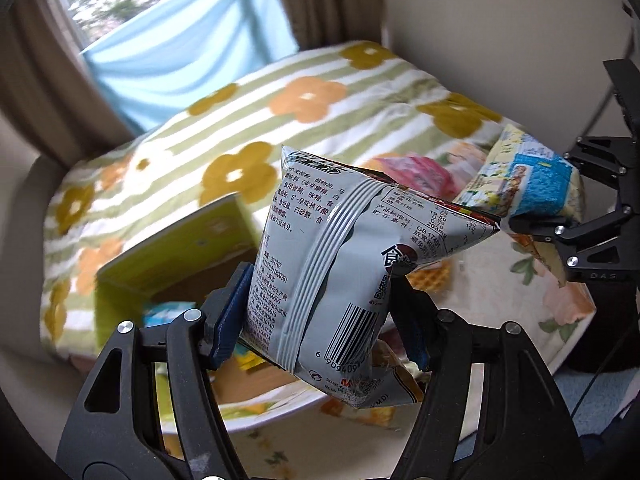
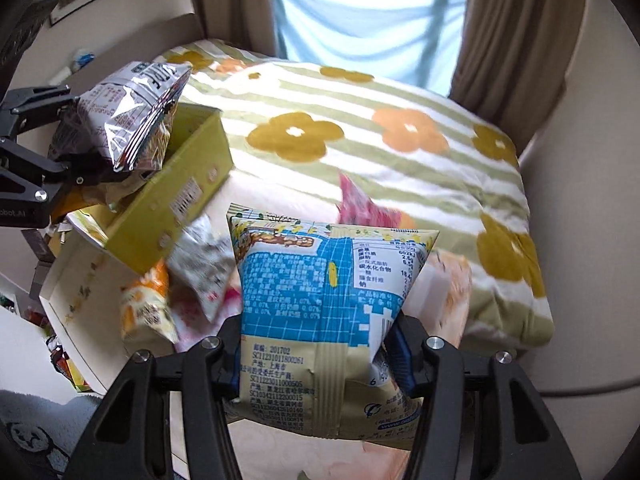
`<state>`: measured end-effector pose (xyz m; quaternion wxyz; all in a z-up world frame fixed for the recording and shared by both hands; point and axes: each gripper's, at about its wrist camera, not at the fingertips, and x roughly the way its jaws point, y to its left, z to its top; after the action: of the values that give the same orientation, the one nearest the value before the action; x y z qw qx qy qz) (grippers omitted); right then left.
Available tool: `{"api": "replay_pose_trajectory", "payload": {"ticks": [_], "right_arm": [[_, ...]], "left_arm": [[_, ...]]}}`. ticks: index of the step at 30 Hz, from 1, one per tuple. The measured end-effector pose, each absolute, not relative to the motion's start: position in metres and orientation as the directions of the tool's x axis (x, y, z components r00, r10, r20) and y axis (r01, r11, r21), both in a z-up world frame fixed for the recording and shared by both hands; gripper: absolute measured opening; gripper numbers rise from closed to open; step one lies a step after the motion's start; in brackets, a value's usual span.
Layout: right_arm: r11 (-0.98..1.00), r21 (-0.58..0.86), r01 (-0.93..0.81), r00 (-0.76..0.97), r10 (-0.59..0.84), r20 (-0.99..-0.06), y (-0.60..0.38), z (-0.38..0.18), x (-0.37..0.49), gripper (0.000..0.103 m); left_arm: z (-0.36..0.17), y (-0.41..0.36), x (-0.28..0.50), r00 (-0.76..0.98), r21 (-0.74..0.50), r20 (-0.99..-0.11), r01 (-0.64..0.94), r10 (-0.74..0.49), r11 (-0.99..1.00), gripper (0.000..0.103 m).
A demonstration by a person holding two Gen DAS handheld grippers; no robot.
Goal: Organize snacks
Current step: 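Carry both bags over the box and open both tools to drop them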
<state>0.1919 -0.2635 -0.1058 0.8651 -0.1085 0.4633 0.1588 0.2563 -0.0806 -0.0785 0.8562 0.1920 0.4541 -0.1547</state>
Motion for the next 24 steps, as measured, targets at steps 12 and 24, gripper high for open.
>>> {"api": "replay_pose_trajectory", "payload": {"ticks": [12,24], "right_arm": [[0.892,0.010,-0.453,0.553,0.290,-0.781,-0.123,-0.073,0.232,0.051],[0.884,0.062,-0.464,0.470,0.304,-0.829,-0.014,-0.103,0.260,0.051]], "left_arm": [[-0.090,0.081,0.274,0.538,0.176,-0.842,0.221,0.031,0.959,0.063],[-0.153,0.169,0.303,0.465,0.106,-0.885,0.194,0.003,0.975,0.063]]}}
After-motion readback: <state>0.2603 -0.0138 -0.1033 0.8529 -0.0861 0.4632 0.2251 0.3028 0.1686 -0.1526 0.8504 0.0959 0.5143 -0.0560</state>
